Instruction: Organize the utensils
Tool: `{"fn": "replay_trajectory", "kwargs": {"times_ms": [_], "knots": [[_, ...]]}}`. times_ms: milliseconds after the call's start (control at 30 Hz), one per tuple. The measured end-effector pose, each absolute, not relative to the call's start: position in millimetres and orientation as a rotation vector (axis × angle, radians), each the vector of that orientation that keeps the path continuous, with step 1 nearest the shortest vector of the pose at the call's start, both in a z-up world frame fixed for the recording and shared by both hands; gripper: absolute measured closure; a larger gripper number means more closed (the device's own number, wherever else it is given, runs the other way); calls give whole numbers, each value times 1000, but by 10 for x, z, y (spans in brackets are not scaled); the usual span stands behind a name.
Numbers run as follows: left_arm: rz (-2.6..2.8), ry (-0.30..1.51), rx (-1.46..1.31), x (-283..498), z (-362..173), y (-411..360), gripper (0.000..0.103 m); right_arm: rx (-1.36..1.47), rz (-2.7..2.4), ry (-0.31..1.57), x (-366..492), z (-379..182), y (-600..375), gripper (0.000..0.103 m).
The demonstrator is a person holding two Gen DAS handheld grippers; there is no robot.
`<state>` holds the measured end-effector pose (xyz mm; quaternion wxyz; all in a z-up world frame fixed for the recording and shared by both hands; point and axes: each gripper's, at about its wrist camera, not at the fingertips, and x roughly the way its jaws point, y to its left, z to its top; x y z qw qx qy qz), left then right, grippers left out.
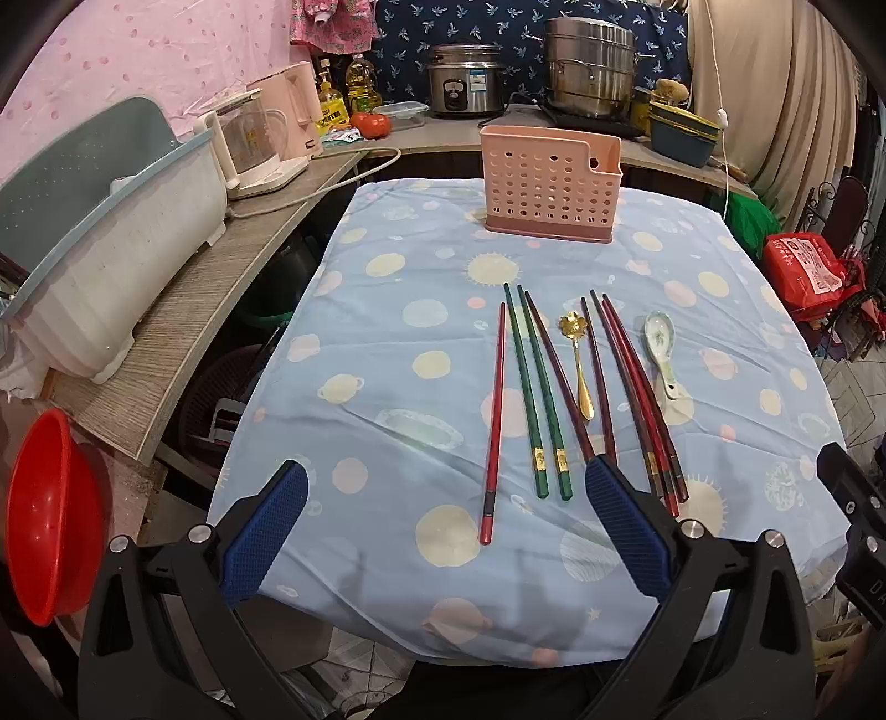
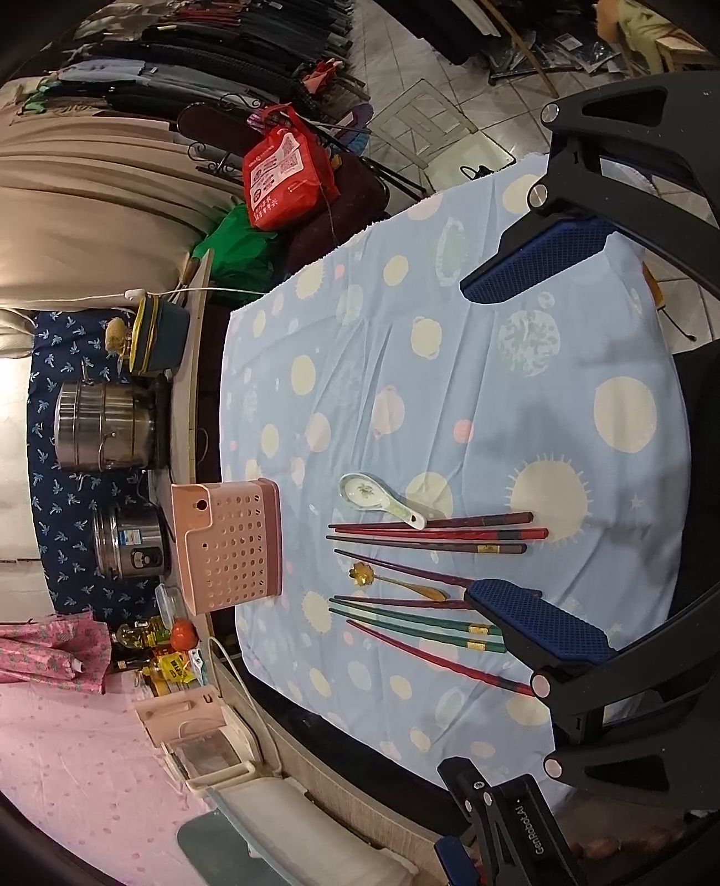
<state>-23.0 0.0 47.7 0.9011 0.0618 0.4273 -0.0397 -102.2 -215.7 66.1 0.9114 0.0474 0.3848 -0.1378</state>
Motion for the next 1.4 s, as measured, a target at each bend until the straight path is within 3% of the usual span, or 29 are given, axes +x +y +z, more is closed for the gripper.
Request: {"fn": "replay_trajectory", "kwargs": {"times_ms": [1400], "knots": [[-77,877,134,-213,534,13,7,101,-281,793,-996,663,-2137,7]]}}
